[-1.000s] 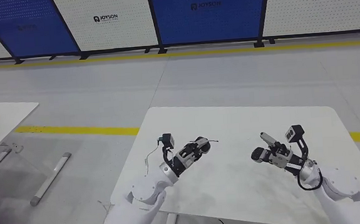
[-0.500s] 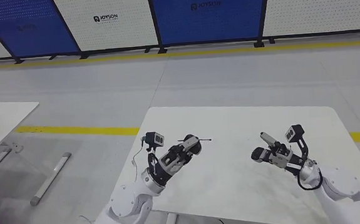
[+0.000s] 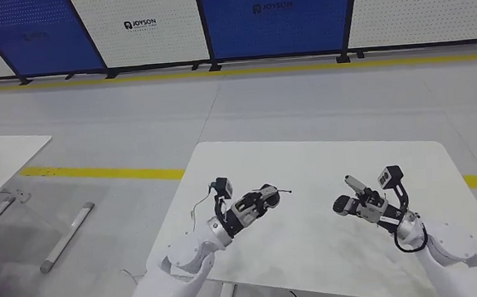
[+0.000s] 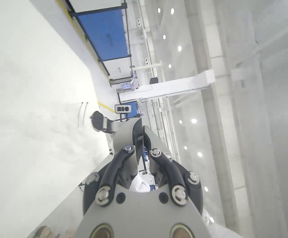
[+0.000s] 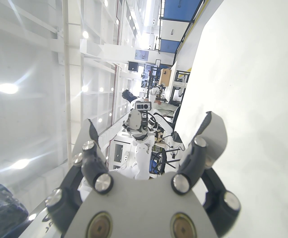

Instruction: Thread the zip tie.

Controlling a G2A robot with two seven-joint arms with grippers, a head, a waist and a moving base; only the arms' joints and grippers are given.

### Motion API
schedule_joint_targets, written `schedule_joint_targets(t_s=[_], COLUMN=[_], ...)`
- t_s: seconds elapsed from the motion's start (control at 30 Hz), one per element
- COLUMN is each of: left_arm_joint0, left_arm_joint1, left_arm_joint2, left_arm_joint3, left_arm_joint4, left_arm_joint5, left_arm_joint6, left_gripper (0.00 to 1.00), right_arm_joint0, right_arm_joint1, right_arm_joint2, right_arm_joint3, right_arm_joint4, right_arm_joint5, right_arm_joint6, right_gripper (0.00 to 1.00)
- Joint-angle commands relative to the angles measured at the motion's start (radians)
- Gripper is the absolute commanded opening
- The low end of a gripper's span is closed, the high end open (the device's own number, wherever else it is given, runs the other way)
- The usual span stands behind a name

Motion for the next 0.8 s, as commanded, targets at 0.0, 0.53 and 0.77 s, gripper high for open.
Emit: schedule_joint_targets(t_s=[0.0,0.53,0.77], left_arm_joint0=[-0.029,-0.077,0.038], left_arm_joint1=[-0.004,-0.011,0.009], left_arm_joint2=[0.026,0.088,0.009], left_arm_joint3=[0.055,0.181,-0.041], left_arm_joint4=[0.004,0.022,0.051], left_arm_joint5=[0.012,-0.05,-0.168], left_arm_joint6=[0.006,-0.018,-0.037], left_gripper=[0.0,0.0,0.0], right_arm_joint0=[0.0,0.0,0.0], right_arm_joint1=[0.0,0.0,0.0], right_arm_joint2=[0.0,0.0,0.0], right_arm_joint3=[0.0,0.0,0.0], right_arm_joint4=[0.0,0.0,0.0], right_arm_joint5=[0.0,0.0,0.0], right_arm_joint6=[0.0,0.0,0.0], right_gripper=[1.0,1.0,1.0])
